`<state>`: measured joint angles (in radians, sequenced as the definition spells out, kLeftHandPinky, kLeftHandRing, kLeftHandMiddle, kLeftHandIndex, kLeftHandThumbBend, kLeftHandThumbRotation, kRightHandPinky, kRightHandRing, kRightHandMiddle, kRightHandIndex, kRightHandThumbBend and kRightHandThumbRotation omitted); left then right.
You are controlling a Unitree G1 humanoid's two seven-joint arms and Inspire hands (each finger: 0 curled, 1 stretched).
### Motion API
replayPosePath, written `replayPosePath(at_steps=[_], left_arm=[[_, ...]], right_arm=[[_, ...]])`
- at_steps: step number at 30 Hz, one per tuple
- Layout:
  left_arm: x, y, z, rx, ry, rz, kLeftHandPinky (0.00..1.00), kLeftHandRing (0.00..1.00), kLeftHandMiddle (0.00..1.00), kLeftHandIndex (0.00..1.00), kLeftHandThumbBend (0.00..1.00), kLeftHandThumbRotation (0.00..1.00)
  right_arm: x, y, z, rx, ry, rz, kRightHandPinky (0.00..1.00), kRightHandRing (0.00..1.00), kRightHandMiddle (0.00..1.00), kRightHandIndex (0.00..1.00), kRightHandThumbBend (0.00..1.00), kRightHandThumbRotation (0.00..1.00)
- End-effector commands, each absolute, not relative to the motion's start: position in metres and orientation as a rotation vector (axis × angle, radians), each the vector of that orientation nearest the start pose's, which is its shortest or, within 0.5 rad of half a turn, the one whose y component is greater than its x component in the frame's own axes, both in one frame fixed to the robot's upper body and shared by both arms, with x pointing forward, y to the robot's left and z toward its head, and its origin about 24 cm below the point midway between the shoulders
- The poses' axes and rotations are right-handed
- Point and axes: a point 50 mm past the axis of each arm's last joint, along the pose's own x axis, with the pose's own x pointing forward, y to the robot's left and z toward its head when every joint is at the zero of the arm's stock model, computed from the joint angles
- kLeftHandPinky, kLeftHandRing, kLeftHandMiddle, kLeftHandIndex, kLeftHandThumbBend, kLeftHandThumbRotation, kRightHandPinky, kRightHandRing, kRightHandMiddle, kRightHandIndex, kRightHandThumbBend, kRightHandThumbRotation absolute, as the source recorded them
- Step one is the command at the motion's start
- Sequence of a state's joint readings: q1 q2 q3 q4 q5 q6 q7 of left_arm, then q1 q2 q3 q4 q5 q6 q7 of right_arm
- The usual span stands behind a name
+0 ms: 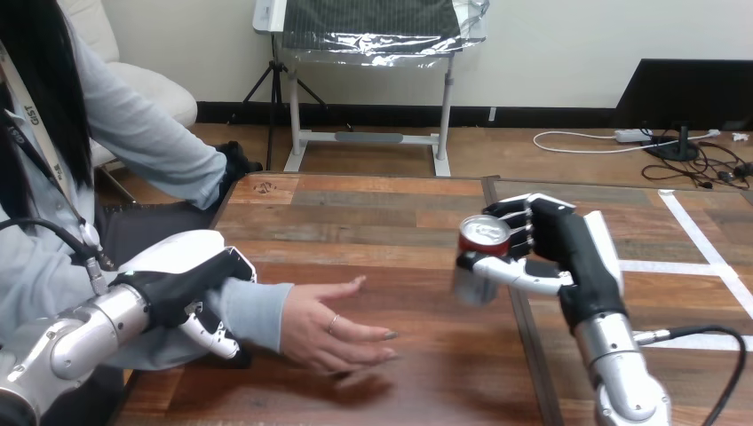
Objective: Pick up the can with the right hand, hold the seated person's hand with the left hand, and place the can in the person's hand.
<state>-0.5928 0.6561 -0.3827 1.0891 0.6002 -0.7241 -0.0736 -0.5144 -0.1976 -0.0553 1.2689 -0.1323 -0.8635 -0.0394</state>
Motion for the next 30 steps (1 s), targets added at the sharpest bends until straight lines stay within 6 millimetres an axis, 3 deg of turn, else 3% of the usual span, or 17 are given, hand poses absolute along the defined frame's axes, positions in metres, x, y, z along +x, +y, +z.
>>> replayPosePath(at_steps=[1,30], left_arm=[[0.337,0.222,0.075,1.208,-0.208,-0.564,0.24,0.29,0.36,0.37,0.78,0.00],[0.341,0.204,0.086,1.157,-0.285,-0.577,0.25,0.30,0.37,0.38,0.84,0.00]], right_arm=[[0.313,-0.175,0.013,-0.268,-0.197,0.087,0.37,0.43,0.50,0.54,0.77,0.00],[0.304,-0.147,0.010,-0.245,-0.250,0.171,0.37,0.43,0.51,0.53,0.76,0.00]])
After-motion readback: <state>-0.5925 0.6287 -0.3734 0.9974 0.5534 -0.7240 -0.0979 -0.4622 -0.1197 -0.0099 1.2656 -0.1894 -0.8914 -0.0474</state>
